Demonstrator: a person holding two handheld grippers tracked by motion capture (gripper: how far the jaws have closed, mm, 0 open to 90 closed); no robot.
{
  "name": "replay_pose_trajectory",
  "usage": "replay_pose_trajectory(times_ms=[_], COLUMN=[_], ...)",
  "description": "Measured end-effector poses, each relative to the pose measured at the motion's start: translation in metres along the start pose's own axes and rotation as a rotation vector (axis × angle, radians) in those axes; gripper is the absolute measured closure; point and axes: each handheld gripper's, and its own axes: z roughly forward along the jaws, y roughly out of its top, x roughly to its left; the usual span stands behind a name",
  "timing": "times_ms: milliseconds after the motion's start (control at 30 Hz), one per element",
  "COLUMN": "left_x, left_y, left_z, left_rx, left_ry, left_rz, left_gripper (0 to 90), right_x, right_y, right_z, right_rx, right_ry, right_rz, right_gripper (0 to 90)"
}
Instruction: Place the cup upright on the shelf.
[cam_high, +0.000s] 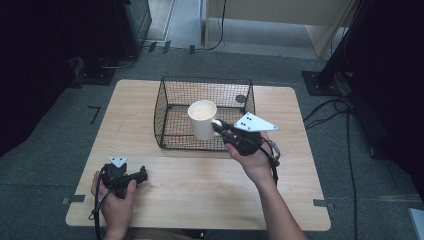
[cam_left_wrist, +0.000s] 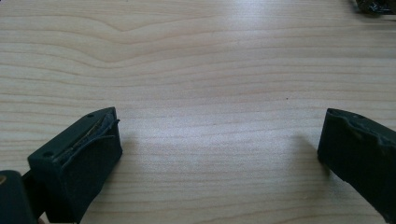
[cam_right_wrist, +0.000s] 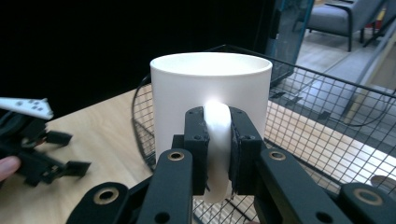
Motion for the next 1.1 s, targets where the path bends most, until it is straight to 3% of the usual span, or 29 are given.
replay_pose_trajectory(times_ms=[300, 567, 800, 1100], left_x=[0.0, 0.0, 0.0, 0.0], left_y=[0.0, 0.0, 0.0, 0.0], left_z=[0.0, 0.0, 0.0, 0.0], left_rx=[0.002, 0.002, 0.004, 0.003], left_ry=[-0.001, -0.002, -0.003, -0.005], left_rz=[0.003, 0.006, 0.006, 0.008], left_gripper=[0.0, 0.0, 0.0, 0.0], right_x=[-0.012, -0.023, -0.032, -0.04], right_y=[0.003, 0.001, -0.003, -0.016], right_z=[0.023, 0.041, 0.058, 0.079], right_rx=[0.004, 0.02, 0.05, 0.116], right_ry=[-0.073, -0.109, -0.138, -0.166], right_rz=[0.028, 0.041, 0.057, 0.116], right_gripper=[80.7, 80.7, 80.7, 80.7])
